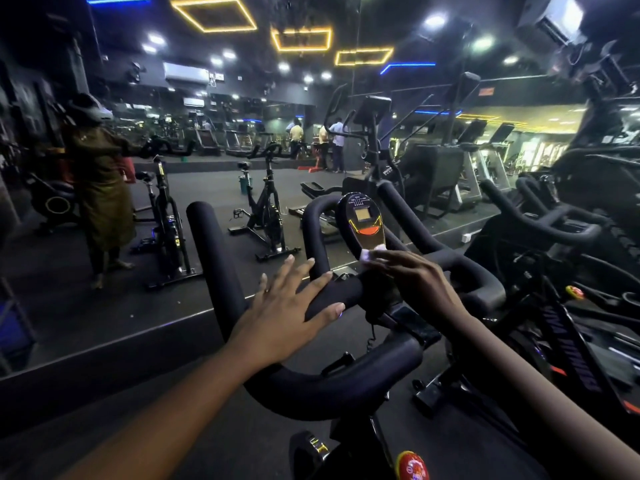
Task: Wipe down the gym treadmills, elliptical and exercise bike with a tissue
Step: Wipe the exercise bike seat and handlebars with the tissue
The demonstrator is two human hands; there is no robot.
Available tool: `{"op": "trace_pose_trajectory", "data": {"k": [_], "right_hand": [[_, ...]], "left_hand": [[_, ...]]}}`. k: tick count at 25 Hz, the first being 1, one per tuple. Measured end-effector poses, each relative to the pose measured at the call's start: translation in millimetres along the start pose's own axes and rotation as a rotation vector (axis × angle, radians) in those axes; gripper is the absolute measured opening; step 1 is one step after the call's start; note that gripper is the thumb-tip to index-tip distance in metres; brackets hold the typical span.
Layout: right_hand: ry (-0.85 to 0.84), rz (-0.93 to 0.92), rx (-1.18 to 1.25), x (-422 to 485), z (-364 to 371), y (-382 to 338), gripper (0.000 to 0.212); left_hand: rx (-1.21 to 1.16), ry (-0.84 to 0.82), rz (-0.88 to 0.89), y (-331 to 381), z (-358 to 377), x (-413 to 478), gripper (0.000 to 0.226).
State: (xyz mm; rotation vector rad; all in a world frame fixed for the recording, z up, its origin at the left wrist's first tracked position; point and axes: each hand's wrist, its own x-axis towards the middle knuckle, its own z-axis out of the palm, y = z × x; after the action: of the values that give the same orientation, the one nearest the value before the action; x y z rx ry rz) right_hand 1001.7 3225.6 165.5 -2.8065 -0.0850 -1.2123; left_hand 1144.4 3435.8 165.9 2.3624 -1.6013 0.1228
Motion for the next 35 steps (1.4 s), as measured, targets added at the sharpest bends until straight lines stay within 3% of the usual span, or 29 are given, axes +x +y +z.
{"op": "trace_pose_trajectory", "data": {"k": [3, 7, 11, 13, 17, 20, 22, 24, 30, 33, 35], "right_hand": [[0.049, 0.043, 0.02, -8.2, -11.2, 2.7, 0.037], [0.268, 0.06, -0.118, 41.4, -15.6, 2.9, 0.03], [0.137, 0.205, 0.037, 86.8, -2.2, -1.1, 0.028], [0.191, 0.226, -0.013, 82.6, 2.0, 4.8, 0.031], [0.342, 0.263, -0.051, 48.9, 7.5, 17.1, 0.035], [0.32, 0.33, -0.031, 21.3, 13.5, 7.1, 0.036], [0.34, 0.481, 0.095, 10.3, 13.7, -4.4, 0.033], [0.3, 0.564, 0.167, 1.6, 13.4, -16.7, 0.035], [0.152, 0.049, -0.138, 29.4, 8.8, -29.9, 0.041], [0.002, -0.259, -0.404, 53.3, 8.2, -26.0, 0.034], [-0.069, -0.353, -0.473, 48.1, 4.9, -19.8, 0.032]], "left_hand": [[0.025, 0.013, 0.05, 1.4, 0.2, -1.0, 0.096], [0.072, 0.007, 0.096, 1.1, 2.2, -0.2, 0.109], [0.056, 0.002, 0.096, 0.5, 2.3, 0.1, 0.112], [0.054, 0.002, 0.097, 1.4, 1.1, -0.2, 0.113], [0.032, -0.015, 0.083, 3.8, -2.4, -0.4, 0.097], [0.051, -0.045, 0.073, 2.9, -3.2, -0.1, 0.079], [0.056, -0.044, 0.071, 2.1, -1.7, 1.1, 0.068], [0.06, -0.035, 0.072, 1.3, 0.1, 2.2, 0.071], [0.057, -0.024, 0.081, 1.5, 1.1, 1.3, 0.088], [0.055, -0.028, 0.075, 0.4, 1.3, 1.7, 0.079], [0.061, -0.027, 0.078, 1.0, 1.2, 0.3, 0.072]]}}
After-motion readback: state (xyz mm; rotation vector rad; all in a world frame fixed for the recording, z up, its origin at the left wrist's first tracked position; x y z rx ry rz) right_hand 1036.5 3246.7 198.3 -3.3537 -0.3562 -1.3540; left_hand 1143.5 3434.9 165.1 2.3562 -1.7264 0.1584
